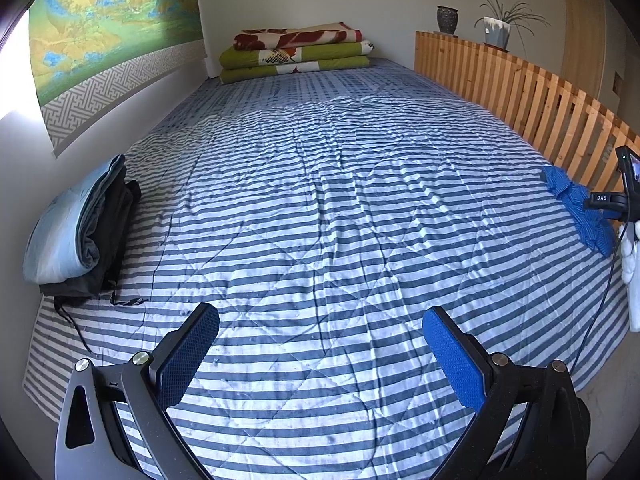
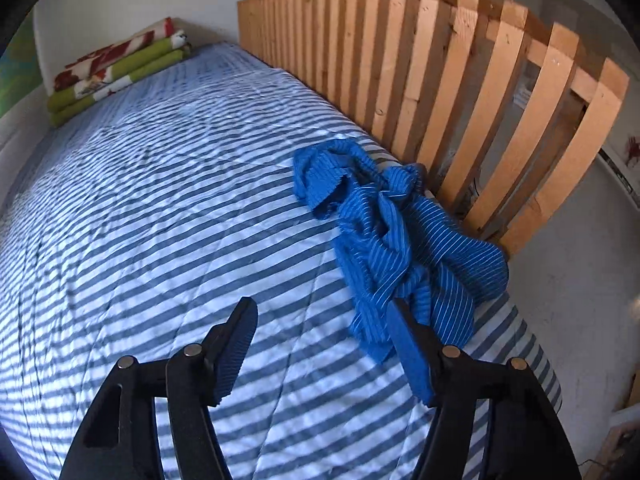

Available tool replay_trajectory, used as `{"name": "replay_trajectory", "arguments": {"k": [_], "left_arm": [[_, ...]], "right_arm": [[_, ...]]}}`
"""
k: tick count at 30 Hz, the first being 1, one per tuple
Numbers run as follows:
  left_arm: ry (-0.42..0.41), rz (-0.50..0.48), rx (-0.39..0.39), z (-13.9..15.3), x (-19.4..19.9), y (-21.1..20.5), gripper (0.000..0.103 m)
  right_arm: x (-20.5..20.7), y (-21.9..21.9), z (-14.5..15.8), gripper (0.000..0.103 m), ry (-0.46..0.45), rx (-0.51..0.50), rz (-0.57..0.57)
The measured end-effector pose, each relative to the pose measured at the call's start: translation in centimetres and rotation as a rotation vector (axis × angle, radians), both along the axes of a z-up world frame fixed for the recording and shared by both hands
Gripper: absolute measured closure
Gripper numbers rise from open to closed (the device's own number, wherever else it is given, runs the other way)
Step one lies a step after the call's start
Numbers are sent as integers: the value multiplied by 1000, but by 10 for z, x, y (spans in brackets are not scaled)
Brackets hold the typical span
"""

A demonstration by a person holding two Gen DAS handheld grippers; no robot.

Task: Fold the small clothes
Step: 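Reach the right tool to the blue striped boxer briefs and grasp them, then lift the briefs with the right tool and carry them toward the left tool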

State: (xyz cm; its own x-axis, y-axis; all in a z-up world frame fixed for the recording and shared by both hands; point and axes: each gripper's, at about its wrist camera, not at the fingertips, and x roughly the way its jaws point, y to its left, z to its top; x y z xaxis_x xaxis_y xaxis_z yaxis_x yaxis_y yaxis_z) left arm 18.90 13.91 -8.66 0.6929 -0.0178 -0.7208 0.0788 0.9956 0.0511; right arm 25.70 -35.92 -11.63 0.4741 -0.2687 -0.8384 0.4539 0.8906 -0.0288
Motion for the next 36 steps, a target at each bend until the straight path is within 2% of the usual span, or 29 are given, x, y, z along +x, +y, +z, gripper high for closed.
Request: {"name": "replay_trajectory", "arguments": {"k": [3,5,9,15,18,19,20,23,28,32,36], "left_arm": [[16,15,-7,-4,8,7,0],[25,28,-7,-6,13,11,0],[22,50,-2,-7,19,21,0],[20,109,-8,-6,28,45,0],[17,155,-29,-5,31,63,0],[17,166,-37,-4,31,68,0],[17,175,-42,-4,31,73,0],[10,184,-39,-3,28,82,0],[4,189,-60,-3,19,95,0],[-2,195,-79,-1,9,105,0],[-15,215,-98,2,-5,123,0]], "right_arm": [[19,-17,-10,50,48,-1,-24],[29,-23,-16,51,74,0,-39],[49,-32,-30,51,142,-92,-82],[61,-50,-48,52,202,-107,-115],[61,-58,-59,76,223,-50,-114],[61,-59,-63,89,227,-26,-114],[59,-62,-64,91,225,-12,-117],[54,-57,-60,95,212,-24,-108],[44,-29,-37,96,170,-44,-52],[31,-5,-13,96,116,40,-5],[17,39,14,96,58,103,90]]}}
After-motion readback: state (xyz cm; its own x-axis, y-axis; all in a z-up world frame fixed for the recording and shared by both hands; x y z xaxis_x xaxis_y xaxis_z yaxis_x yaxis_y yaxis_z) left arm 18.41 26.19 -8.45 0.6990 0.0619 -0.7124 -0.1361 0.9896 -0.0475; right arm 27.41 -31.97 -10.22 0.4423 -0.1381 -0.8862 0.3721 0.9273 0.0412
